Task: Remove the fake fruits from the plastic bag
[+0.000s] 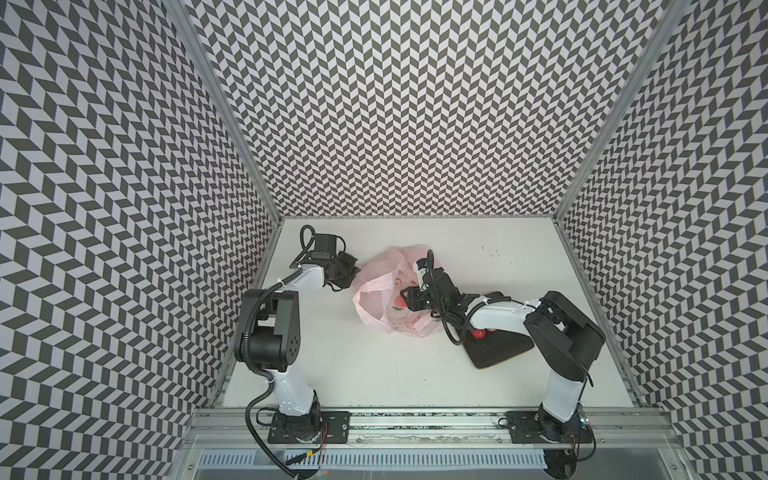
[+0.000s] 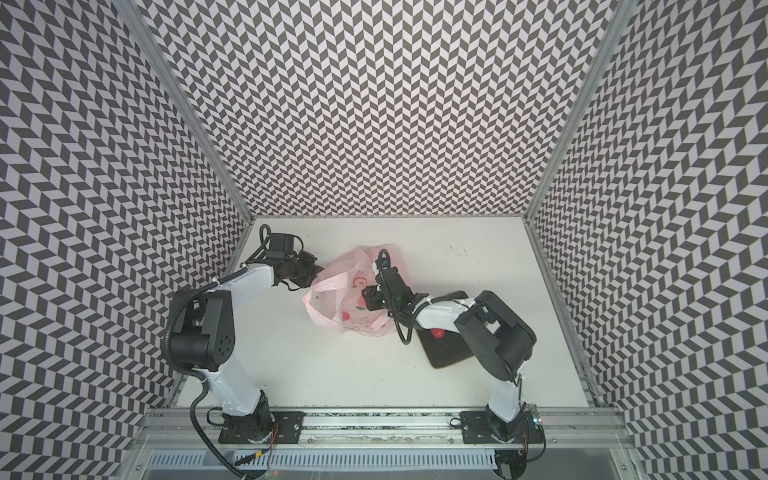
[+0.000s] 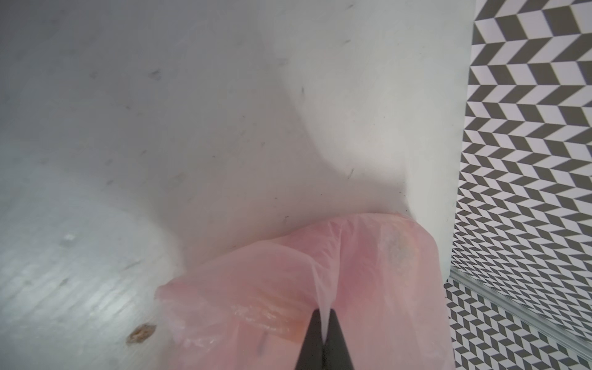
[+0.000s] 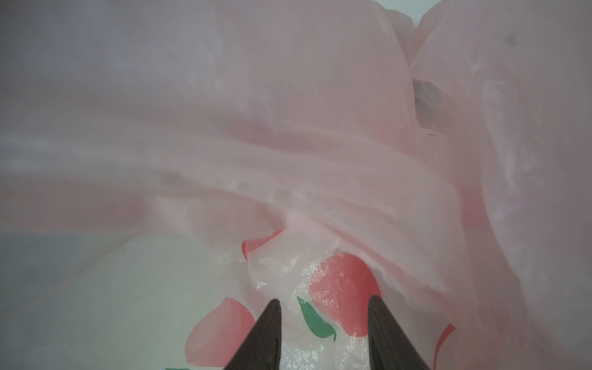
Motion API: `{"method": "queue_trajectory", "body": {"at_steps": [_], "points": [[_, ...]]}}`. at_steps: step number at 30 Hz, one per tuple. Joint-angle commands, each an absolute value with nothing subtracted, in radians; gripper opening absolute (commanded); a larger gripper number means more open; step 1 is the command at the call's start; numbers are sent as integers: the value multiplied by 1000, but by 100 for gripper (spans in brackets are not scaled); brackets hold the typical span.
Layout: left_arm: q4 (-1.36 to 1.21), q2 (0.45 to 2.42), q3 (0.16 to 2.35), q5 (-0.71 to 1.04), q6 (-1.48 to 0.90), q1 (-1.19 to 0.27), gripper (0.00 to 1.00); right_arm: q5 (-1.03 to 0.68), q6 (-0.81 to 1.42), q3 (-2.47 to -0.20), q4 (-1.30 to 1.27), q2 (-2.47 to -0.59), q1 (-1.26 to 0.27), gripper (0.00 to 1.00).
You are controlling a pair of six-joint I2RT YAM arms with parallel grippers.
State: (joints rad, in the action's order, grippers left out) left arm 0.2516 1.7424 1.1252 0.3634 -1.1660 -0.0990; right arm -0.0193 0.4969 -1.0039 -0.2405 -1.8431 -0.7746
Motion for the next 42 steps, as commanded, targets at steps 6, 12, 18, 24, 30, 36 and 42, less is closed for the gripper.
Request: {"method": "queue_trajectory", "body": {"at_steps": [6, 12, 18, 24, 30, 36, 42], "points": [[165, 1561, 1157, 314, -983, -175, 0, -12, 486, -1010, -283, -1758, -768, 45], [171, 1443, 1157, 267, -847, -249, 0, 9, 491, -983, -239, -1714, -765, 49], [144, 1387, 1089, 298, -842, -270, 0, 9, 499, -956, -221, -1724, -762, 53], [109, 1357, 970, 272, -910, -218, 0, 6, 489, -990, -219, -1761, -762, 55], [72, 1389, 904, 311, -963, -175, 0, -35, 516, -1065, -215, -1813, -764, 54], [67, 1405, 874, 323, -981, -175, 0, 48, 583, -1155, -100, -1904, -769, 56], [64, 1385, 836, 322, -992, -176, 0, 174, 630, -1251, 16, -1973, -781, 66]]}}
